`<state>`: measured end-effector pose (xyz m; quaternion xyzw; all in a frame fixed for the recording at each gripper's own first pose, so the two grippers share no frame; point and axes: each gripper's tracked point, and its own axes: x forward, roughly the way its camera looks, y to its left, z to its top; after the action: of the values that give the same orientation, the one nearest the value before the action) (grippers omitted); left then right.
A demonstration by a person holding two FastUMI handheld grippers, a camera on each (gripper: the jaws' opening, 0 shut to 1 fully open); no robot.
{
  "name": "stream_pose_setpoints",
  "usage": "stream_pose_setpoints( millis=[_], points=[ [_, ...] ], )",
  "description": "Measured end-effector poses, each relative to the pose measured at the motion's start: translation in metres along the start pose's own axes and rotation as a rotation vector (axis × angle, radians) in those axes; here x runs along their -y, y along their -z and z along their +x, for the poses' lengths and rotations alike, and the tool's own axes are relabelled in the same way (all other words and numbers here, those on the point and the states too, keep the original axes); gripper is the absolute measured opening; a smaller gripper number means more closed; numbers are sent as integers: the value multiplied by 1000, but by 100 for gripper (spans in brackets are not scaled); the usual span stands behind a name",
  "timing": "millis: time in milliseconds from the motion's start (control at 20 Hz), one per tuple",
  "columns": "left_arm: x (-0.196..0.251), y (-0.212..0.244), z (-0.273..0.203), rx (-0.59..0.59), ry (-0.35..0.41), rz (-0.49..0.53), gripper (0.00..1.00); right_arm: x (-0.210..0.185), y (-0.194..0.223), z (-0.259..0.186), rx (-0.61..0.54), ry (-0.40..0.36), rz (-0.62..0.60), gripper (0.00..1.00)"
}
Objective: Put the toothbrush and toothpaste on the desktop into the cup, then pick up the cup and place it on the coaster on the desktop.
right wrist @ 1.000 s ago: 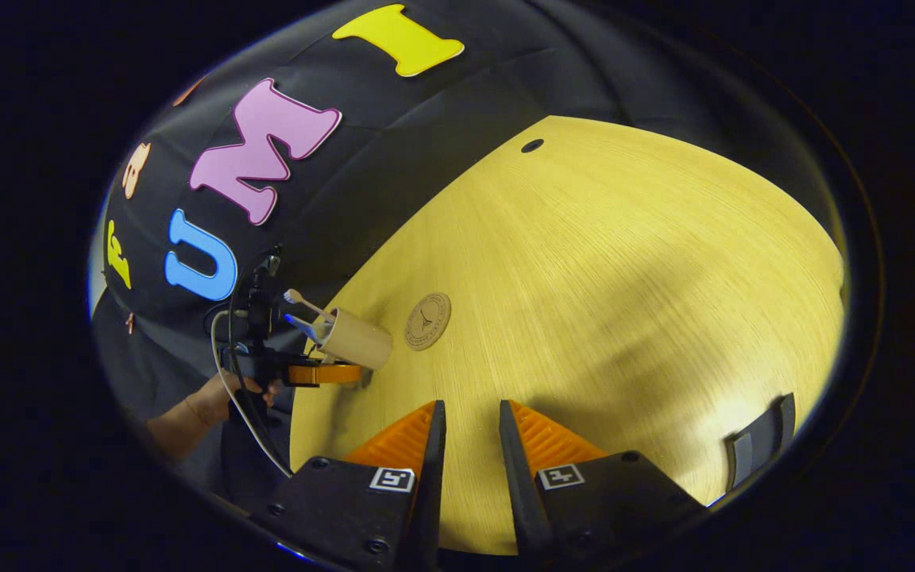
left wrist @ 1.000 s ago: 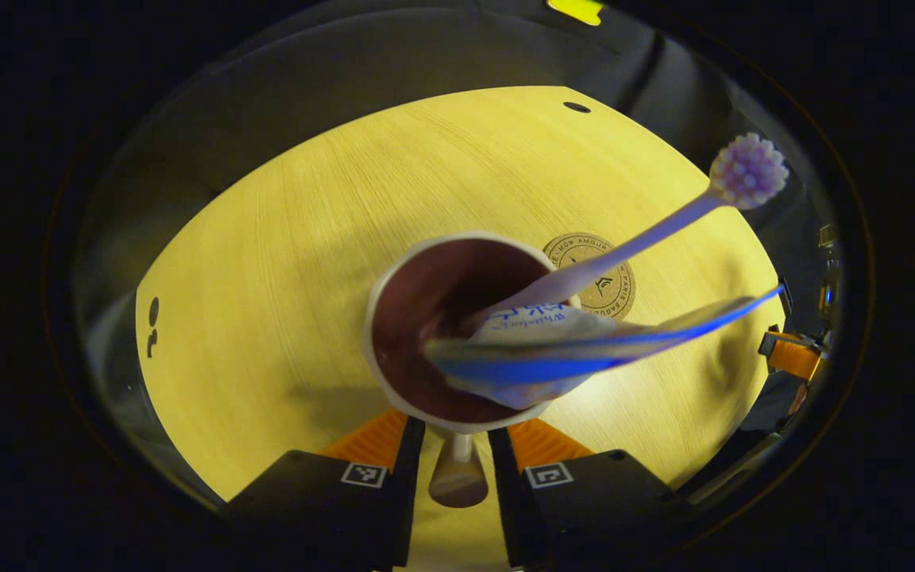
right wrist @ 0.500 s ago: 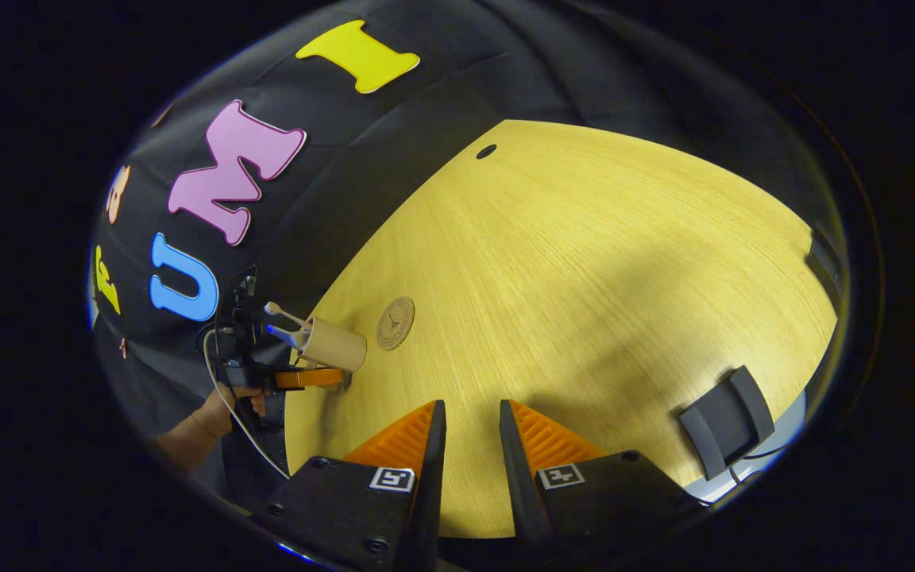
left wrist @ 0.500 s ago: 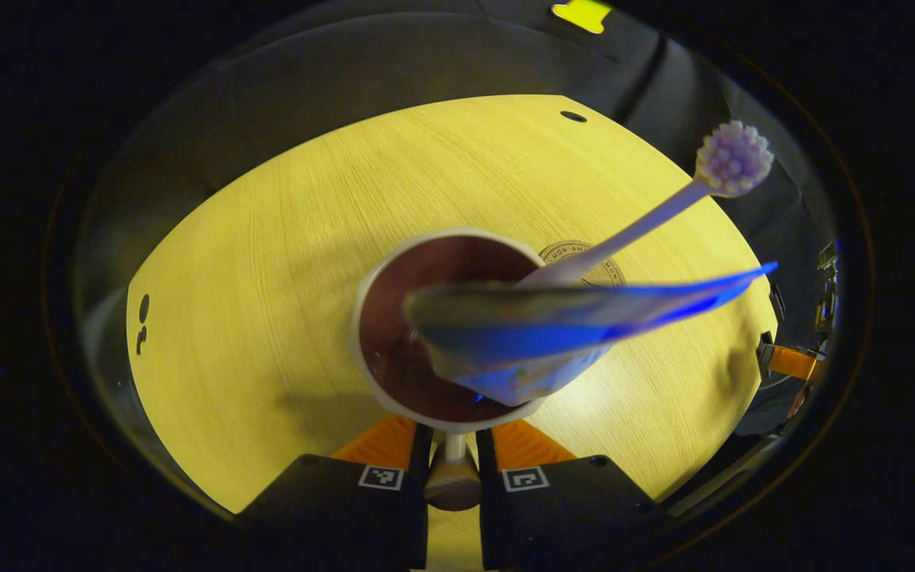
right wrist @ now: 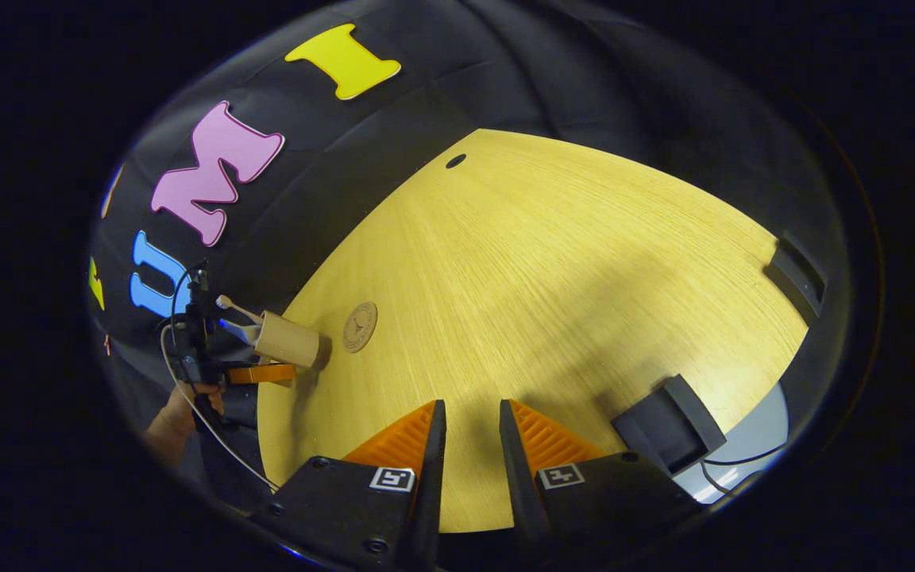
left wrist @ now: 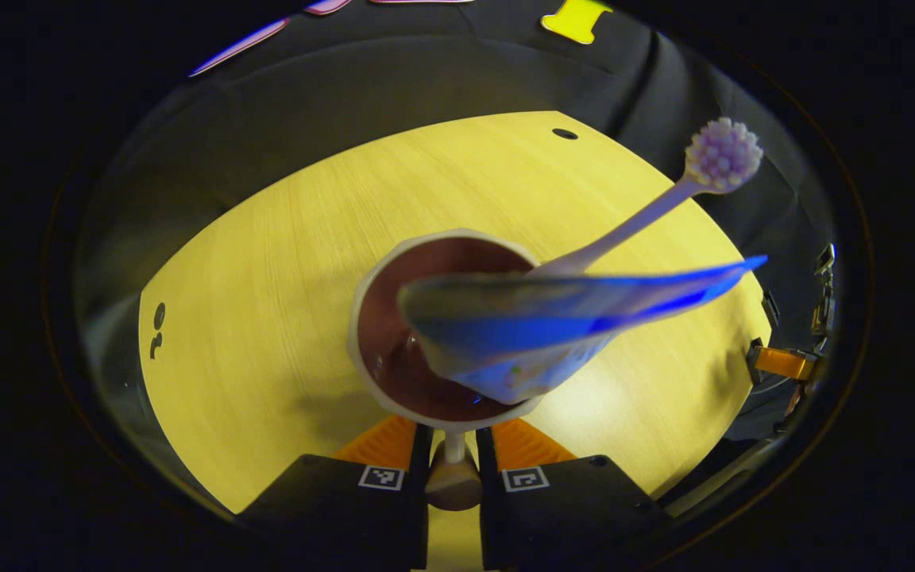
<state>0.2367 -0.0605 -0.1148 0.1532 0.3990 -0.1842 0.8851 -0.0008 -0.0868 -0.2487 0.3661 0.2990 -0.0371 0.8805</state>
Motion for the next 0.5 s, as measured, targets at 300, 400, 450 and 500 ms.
stream_pose_setpoints(
  millis=[300, 400, 450, 500],
  points=[
    [37, -19, 6, 7, 31, 35, 34, 14, -5, -11, 18, 20, 17, 42],
    [48, -25, 12, 5, 41, 45, 30, 25, -8, -18, 21, 40, 23, 42],
    [53, -28, 14, 4, 40, 52, 30, 31, -10, -20, 23, 49, 24, 42],
    [56, -32, 17, 3, 39, 61, 30, 34, -12, -22, 27, 57, 27, 42]
  ],
)
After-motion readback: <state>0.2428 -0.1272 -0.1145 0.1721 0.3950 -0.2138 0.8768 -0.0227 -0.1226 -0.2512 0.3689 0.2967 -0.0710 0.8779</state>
